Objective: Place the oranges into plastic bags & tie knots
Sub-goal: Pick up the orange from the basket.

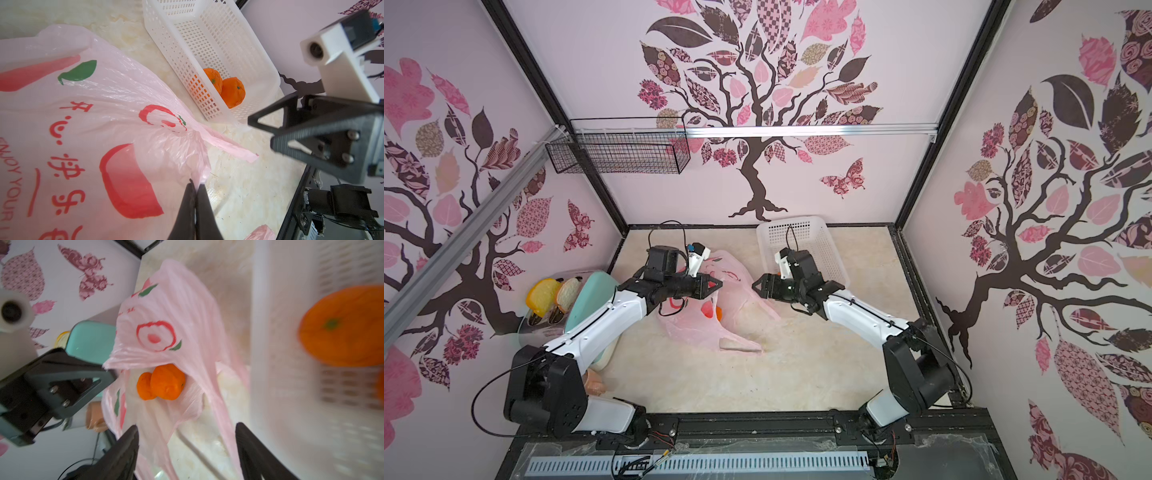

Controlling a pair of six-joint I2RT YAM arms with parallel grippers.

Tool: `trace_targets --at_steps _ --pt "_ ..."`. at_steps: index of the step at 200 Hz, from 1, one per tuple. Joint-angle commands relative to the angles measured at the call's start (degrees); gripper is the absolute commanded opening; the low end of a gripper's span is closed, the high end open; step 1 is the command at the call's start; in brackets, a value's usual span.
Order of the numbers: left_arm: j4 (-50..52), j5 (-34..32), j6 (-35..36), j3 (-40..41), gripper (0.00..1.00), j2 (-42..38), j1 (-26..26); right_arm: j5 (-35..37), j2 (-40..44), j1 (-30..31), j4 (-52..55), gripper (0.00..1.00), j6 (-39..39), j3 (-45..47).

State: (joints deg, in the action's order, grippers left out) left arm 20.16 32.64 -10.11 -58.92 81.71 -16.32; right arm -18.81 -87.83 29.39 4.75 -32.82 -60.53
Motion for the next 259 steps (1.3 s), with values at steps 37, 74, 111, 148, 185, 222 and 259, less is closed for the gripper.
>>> trace_targets --at_steps 37,74,111,148,185,222,259 --pt "-1.37 2.24 -0.1 -1.16 0.0 1.55 0.14 20.35 -8.21 -8.65 23.2 0.79 16.69 -11.66" --pt "-1.27 3.03 0.05 -1.44 0.0 2.3 0.14 18.1 -14.45 -9.96 28.59 0.79 19.56 -17.14" --pt "-1.64 3.04 0.08 -1.01 0.0 1.86 0.13 20.17 -21.01 -9.96 34.42 0.78 21.34 -22.86" --pt "-1.71 3.0 -0.07 -0.78 0.0 1.96 0.1 17.93 -25.55 -9.96 34.02 0.71 21.41 -24.96" --pt "-1.33 2.88 0.13 -0.97 0.0 1.53 0.14 18.72 -26.58 -9.96 34.41 0.52 21.13 -27.47" --pt "-1.35 2.77 0.02 -1.16 0.0 1.63 0.07 20.28 -22.62 -10.0 34.36 0.5 20.56 -28.24" --pt "-1.52 3.06 -0.17 -1.35 0.0 1.47 0.13 18.74 -14.64 -10.05 32.84 0.48 19.45 -27.05"
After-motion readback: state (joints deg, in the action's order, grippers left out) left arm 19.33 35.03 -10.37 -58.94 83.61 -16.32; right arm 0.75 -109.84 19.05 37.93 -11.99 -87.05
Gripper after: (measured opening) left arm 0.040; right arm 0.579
